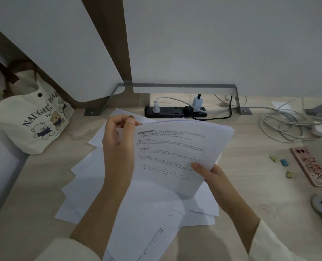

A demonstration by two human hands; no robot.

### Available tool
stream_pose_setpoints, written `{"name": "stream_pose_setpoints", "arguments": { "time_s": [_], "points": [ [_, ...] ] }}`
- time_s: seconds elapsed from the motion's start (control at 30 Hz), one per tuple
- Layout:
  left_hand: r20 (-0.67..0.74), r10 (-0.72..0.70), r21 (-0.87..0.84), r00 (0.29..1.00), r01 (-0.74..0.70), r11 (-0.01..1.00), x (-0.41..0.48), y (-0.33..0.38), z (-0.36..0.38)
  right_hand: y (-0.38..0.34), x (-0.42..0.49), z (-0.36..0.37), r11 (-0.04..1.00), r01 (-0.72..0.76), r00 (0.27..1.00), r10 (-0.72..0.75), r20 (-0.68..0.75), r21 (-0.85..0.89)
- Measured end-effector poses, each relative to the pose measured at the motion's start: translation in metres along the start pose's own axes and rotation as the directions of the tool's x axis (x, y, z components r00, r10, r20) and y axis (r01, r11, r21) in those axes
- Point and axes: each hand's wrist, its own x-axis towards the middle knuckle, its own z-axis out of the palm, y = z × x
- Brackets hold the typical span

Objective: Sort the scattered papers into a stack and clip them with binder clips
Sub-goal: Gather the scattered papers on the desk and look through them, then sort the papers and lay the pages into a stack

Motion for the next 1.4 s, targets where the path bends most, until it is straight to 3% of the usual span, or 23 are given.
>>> {"name": "stream_pose_setpoints", "arguments": {
  "time_s": [0.17,0.33,0.53,0.67,0.77,0.87,1.0,1.13,1.27,1.4],
  "points": [
    [0.106,0.031,-0.010,0.994,-0.030,0.999,0.001,-0.010,-0.011,-0.006,-0.002,-0.002,0.993,0.093,0.995,-0.090,-0.044,0.076],
    [0.233,-0.180,-0.004,0.956,0.186,0.983,-0.018,-0.064,-0.016,0.011,0.001,-0.002,0.998,0.046,0.998,-0.044,-0.046,0.050],
    [0.120,-0.268,0.004,0.956,0.269,0.963,-0.039,-0.087,-0.001,0.027,0.010,0.005,0.988,0.013,0.982,0.015,-0.187,0.151],
    [0.067,-0.254,0.086,0.965,0.248,0.965,-0.046,-0.081,0.016,0.033,0.012,-0.004,0.996,-0.045,0.991,0.054,-0.119,0.077],
    [0.052,-0.218,0.159,0.975,0.207,0.965,-0.048,-0.077,0.033,0.024,0.014,-0.039,1.000,-0.001,0.981,-0.003,-0.194,-0.024],
    [0.094,-0.280,0.223,0.955,0.254,0.941,-0.062,-0.081,0.065,0.023,0.012,-0.097,0.985,-0.028,0.963,-0.020,-0.268,-0.171],
    [0.204,-0.478,0.291,0.854,0.414,0.863,-0.098,-0.109,0.130,0.040,0.002,-0.180,0.950,-0.213,0.919,0.115,-0.377,-0.229],
    [0.243,-0.603,0.364,0.760,0.504,0.783,-0.139,-0.140,0.190,0.066,-0.010,-0.253,0.884,-0.341,0.863,0.158,-0.481,-0.321],
    [0.247,-0.630,0.485,0.736,0.469,0.738,-0.164,-0.163,0.226,0.091,-0.013,-0.301,0.810,-0.427,0.834,0.181,-0.521,-0.402],
    [0.211,-0.616,0.592,0.759,0.403,0.698,-0.176,-0.177,0.239,0.103,-0.013,-0.322,0.765,-0.438,0.846,0.173,-0.505,-0.472]
  ]
}}
